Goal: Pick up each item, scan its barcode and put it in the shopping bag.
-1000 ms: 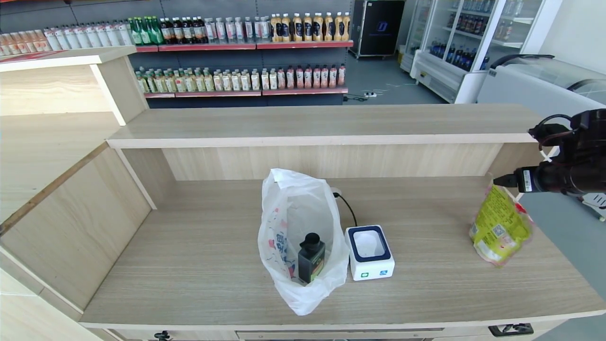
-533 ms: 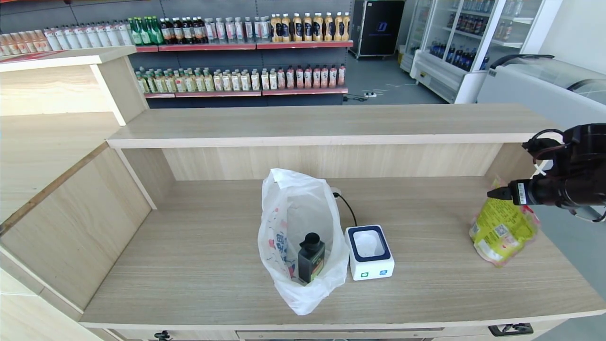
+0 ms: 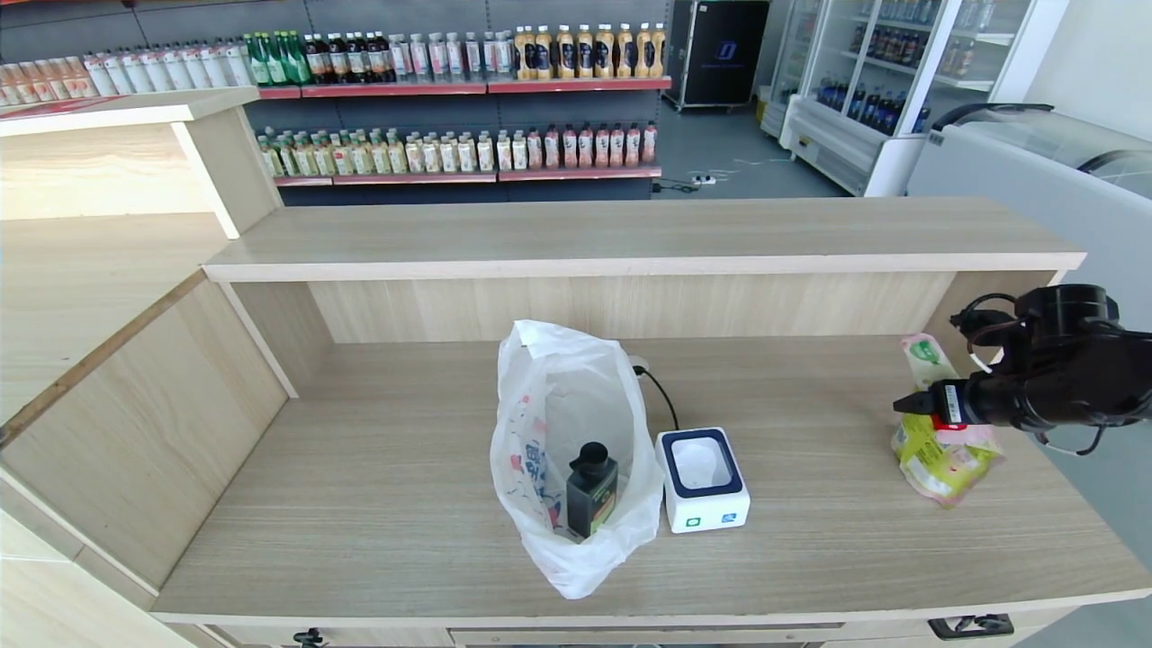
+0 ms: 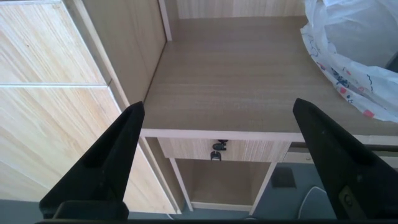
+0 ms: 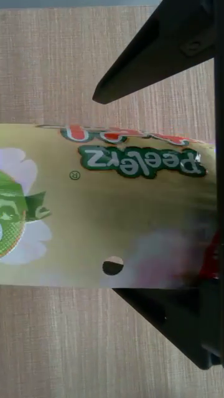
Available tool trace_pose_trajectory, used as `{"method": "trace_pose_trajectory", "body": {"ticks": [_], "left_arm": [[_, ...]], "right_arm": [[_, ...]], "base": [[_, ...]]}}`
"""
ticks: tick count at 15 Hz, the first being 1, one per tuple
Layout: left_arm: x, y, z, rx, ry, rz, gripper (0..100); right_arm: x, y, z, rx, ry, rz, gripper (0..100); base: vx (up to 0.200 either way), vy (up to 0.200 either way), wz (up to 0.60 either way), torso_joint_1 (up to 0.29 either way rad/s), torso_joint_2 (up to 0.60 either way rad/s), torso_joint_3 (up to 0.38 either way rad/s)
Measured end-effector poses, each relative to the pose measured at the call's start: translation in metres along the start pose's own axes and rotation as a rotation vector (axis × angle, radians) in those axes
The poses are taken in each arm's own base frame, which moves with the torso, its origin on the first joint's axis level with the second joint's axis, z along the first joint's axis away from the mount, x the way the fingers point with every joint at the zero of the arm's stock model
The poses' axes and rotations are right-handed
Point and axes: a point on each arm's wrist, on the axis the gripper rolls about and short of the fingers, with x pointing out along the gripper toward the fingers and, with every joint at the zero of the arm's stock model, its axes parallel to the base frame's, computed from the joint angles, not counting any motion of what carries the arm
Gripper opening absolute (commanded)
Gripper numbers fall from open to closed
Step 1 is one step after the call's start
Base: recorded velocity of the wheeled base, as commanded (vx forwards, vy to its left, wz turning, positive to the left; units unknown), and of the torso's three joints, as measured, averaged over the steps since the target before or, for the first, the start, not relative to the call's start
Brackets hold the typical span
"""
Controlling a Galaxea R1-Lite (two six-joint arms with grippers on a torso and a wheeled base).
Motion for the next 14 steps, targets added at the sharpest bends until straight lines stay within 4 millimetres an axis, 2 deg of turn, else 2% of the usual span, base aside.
{"method": "trace_pose_trajectory", "body": {"ticks": [5,6,11,14], "left_arm": [[0.0,0.0,0.0,0.0,0.0,0.0,100],[0.0,0.0,0.0,0.0,0.0,0.0,100],[0.0,0.0,0.0,0.0,0.0,0.0,100],[0.0,0.0,0.0,0.0,0.0,0.0,100]], "right_arm": [[0.022,0.001,-0.004,-0.005,-0.04,0.061,100],[0.025,0.001,-0.005,-0.004,-0.041,0.065,0],[0.044,-0.001,-0.014,-0.008,-0.018,0.068,0],[0.042,-0.001,-0.011,-0.012,-0.033,0.068,0]], "base": [[0.0,0.0,0.0,0.0,0.0,0.0],[0.0,0.0,0.0,0.0,0.0,0.0],[0.0,0.0,0.0,0.0,0.0,0.0],[0.0,0.0,0.0,0.0,0.0,0.0]]}}
